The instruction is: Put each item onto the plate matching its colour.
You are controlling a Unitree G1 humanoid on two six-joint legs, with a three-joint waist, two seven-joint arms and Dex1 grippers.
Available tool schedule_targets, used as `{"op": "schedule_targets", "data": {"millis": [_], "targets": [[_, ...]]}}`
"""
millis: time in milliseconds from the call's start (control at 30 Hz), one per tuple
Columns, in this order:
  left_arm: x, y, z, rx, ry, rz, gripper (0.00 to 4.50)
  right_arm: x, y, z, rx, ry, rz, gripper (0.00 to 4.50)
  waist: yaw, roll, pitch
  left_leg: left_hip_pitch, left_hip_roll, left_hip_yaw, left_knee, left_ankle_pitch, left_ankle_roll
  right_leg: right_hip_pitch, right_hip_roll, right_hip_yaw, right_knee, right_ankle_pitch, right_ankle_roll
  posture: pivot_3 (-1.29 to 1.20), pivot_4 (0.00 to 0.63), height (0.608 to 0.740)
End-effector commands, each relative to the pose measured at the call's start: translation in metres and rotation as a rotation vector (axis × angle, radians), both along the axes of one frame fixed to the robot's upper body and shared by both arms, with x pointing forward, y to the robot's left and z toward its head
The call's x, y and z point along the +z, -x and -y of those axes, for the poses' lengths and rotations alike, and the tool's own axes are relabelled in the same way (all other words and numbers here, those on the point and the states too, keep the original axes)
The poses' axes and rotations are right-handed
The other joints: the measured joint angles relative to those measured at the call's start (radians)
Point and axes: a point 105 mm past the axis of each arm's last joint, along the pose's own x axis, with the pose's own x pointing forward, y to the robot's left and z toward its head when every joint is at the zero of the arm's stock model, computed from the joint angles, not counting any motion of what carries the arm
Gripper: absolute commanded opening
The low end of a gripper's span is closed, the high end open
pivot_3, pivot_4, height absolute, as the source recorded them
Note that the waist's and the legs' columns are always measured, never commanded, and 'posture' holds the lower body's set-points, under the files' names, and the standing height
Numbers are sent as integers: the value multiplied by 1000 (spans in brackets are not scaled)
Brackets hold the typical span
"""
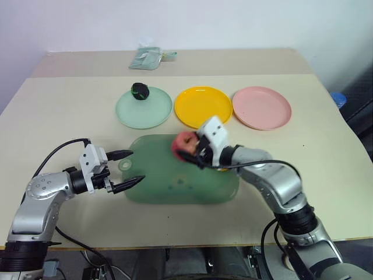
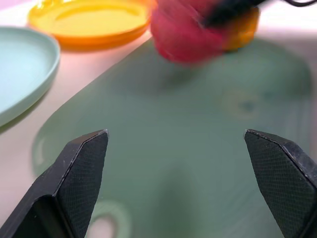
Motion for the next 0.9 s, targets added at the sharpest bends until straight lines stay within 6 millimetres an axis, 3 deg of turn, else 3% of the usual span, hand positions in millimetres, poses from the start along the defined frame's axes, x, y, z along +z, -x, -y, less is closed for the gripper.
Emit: {"op": "schedule_targets", "data": {"millis": [33, 100, 167, 233, 333, 433, 567, 700, 800, 900], "targets": [[6, 6, 13, -42, 24, 16, 4500, 32, -26, 50, -244, -18, 98, 3078, 1, 0, 0, 0, 0, 0, 0, 0, 0, 0, 0, 0, 0, 0, 0, 0, 150, 740], [3, 11, 18, -60, 30, 7, 4500, 28, -48, 89, -414, 23, 91, 3078, -2, 0, 0, 0, 0, 0, 0, 0, 0, 0, 1, 0, 0, 0, 0, 0, 150, 740], [1, 15, 21, -79, 38, 0, 4500, 23, -62, 112, -499, 48, 85, 3078, -5, 0, 0, 1, 0, 1, -1, 0, 0, 0, 2, 1, 0, 0, 0, 0, 150, 740], [0, 17, 23, -92, 38, -1, 4500, 20, -73, 122, -540, 23, 75, 3078, -12, 1, 0, 1, 0, 2, -1, 0, 0, -1, 2, 1, 0, 0, 0, 0, 150, 740], [-2, 21, 24, -101, 38, -3, 4500, 21, -83, 131, -569, 15, 115, 4473, -28, 2, 1, 1, 0, 2, -1, 0, 0, -1, 2, 1, 0, 0, 0, 0, 150, 740], [-5, 24, 23, -96, 39, -6, 4500, 25, -83, 134, -576, 9, 155, 4473, -33, 2, 1, 1, 1, 2, -1, 0, 1, -1, 2, 2, 0, 0, 0, 0, 150, 740], [-8, 25, 22, -88, 40, -12, 4500, 32, -67, 122, -495, 20, 210, 4473, -32, 2, 1, 1, 1, 2, -1, 0, 1, -1, 2, 2, 0, 0, 0, 0, 150, 740], [-9, 23, 22, -88, 43, -14, 4500, 36, -30, 95, -243, -24, 200, 4473, -22, 2, 1, 1, 1, 2, -1, 0, 1, -1, 2, 2, 0, 0, 0, 0, 150, 740], [-9, 21, 22, -100, 39, -15, 4500, 20, 9, 74, -18, 4, 109, 4473, -16, 2, 1, 0, 1, 1, -1, 0, 1, 0, 1, 2, 0, 0, 0, 0, 150, 740], [-10, 17, 23, -112, 33, -15, 4500, -16, 40, 57, 118, 70, -20, 4473, -17, 2, 0, 1, 1, 1, -1, 0, 1, 2, 1, 1, -1, 0, 0, 0, 150, 740]]}}
